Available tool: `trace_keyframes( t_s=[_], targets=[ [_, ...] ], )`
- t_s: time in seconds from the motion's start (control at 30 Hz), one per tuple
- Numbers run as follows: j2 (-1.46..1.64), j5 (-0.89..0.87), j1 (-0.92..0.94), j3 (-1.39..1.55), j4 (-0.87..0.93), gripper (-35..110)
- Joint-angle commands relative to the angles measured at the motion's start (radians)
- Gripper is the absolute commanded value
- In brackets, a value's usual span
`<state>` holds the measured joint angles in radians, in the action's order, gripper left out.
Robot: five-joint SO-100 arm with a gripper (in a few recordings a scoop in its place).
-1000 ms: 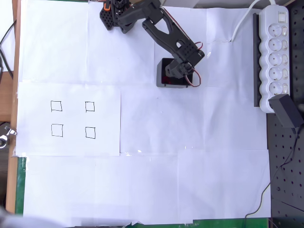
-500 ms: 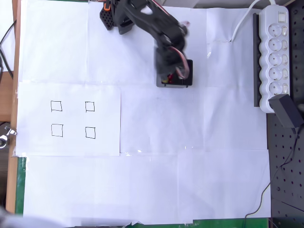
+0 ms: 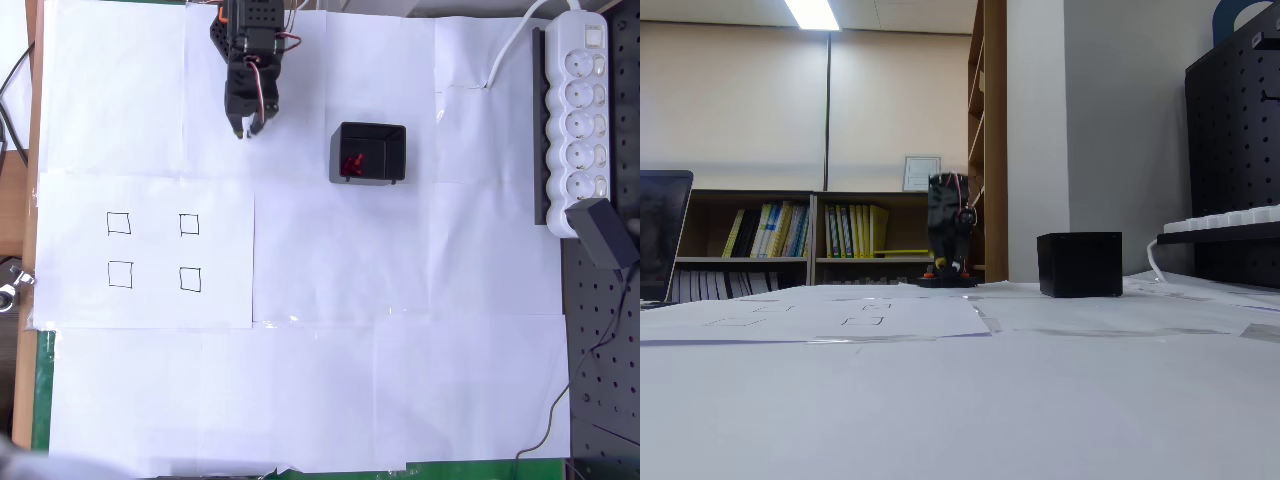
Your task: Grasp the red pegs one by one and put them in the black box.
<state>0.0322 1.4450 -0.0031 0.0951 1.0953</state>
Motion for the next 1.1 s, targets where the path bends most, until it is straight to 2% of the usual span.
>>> trace_keyframes(
  t_s=[0.0,0.07,0.17,1.07],
  targets=[
    [-0.095,0.028,-0.005,-0.069,0.034,0],
    [-0.143,0.094,-0.032,-0.069,0.137,0],
    [-0.176,0.092,-0.046,-0.069,0.236,0],
    [-0.21,0.109,-0.006,-0.069,0.253,0]
  ],
)
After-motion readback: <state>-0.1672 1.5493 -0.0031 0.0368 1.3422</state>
